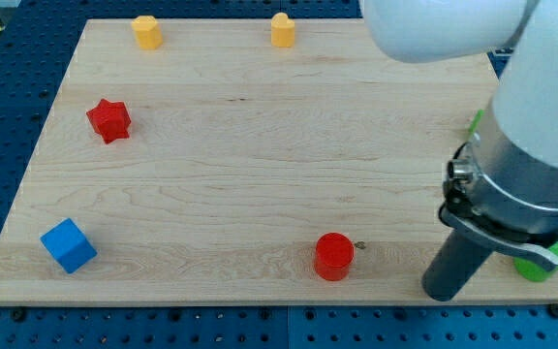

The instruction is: Move the arm to the top of the green circle

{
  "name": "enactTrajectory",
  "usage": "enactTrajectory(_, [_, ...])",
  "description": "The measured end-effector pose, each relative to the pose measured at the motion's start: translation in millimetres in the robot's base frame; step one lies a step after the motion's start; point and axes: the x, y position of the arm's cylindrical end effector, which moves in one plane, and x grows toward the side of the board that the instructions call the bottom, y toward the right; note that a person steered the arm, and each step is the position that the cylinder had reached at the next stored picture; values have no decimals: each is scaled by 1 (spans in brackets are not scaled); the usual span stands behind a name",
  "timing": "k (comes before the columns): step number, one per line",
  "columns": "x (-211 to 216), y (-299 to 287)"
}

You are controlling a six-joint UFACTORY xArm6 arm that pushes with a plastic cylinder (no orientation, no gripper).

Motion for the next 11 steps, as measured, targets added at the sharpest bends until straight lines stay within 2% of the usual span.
enactTrajectory(4, [-7,25])
enactTrajectory(5, [-33,23])
enactTrajectory(7, [-39,25])
enactTrajectory(8, [-57,27])
enactTrajectory(10, [-90,54])
enactTrajectory(11, [-90,81])
